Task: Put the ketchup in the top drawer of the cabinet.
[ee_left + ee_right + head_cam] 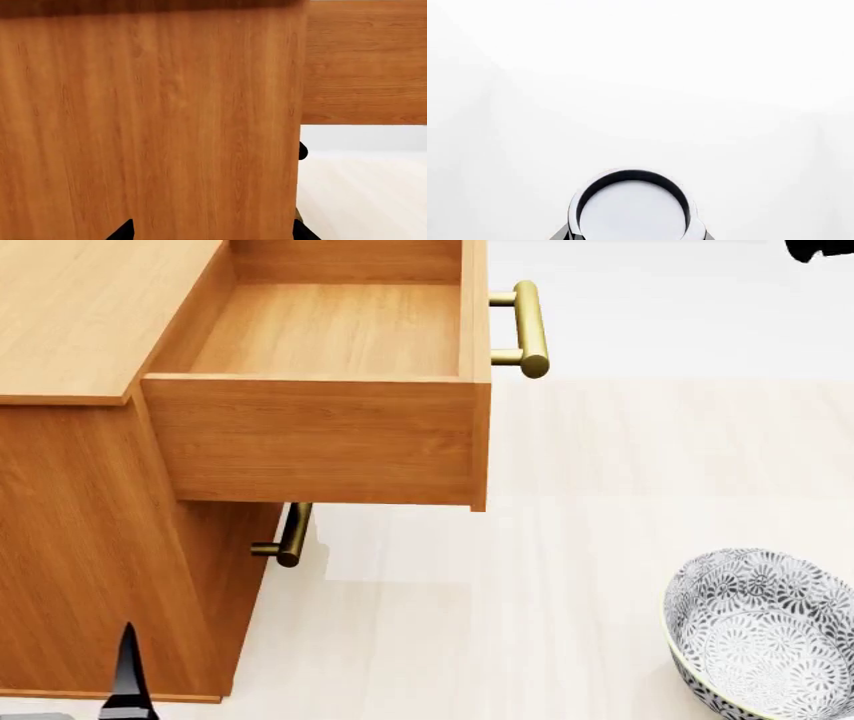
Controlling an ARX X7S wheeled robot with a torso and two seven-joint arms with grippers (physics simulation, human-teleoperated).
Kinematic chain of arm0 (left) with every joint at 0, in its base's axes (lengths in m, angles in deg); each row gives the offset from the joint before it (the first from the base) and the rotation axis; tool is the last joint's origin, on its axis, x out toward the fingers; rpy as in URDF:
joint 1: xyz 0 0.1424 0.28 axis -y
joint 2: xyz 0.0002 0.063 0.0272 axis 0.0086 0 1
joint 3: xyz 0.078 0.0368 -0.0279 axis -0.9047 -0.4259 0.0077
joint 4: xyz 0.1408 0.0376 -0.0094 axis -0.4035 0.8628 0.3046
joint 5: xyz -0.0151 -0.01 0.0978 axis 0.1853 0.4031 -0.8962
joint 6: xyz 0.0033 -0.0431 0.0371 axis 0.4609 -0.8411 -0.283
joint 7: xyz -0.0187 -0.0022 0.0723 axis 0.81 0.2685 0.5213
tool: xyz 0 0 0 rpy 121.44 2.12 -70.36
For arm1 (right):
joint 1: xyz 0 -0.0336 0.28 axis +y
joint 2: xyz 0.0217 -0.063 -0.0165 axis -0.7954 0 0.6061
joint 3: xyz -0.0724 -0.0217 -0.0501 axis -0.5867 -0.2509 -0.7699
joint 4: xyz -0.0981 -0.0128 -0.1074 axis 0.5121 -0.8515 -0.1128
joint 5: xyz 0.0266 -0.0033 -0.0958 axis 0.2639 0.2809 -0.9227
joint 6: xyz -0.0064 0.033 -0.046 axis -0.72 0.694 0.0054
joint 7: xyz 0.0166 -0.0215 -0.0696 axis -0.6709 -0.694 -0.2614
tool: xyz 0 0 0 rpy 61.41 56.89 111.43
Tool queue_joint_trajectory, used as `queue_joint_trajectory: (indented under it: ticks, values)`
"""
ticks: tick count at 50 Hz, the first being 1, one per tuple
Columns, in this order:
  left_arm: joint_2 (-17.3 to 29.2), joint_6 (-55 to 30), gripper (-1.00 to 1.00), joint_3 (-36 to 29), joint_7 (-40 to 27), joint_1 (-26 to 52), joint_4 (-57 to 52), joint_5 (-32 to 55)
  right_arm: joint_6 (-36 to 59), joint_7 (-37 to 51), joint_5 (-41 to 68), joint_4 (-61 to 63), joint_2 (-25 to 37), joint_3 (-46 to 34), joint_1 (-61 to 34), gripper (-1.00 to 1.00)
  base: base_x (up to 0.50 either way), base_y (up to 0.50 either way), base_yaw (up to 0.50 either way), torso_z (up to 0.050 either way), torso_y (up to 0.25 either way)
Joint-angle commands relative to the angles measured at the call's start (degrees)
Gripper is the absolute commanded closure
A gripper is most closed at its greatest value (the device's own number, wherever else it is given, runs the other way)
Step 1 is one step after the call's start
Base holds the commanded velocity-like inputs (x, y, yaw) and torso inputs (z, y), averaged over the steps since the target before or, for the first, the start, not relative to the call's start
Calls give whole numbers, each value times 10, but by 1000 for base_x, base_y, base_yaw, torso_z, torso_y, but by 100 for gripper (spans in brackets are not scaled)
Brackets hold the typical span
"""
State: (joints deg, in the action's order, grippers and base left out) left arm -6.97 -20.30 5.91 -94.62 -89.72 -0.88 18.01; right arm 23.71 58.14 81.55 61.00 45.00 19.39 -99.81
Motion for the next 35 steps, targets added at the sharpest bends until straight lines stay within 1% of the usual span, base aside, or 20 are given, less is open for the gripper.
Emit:
queue_joint_trajectory:
  ticks: [1,7,19,26,35]
  values:
    - [0,-1,-100,-5,0,3,0,1,28,-53,-68,-72,-87,-95,-125,100,0,0,0,0,0]
    - [0,2,-100,-9,0,2,3,0,22,-84,-98,-132,-144,-131,-164,100,0,0,0,0,0]
    - [0,4,-100,-13,-3,0,2,-1,18,-129,-133,-232,-234,-179,-236,100,0,0,0,0,0]
    - [0,4,-100,-12,-3,0,0,6,3,-181,-158,-351,-311,-211,-293,100,0,0,0,0,0]
    - [2,11,-100,-9,-4,-3,5,7,-27,-233,-182,-477,-378,-231,-339,100,1,0,0,0,1]
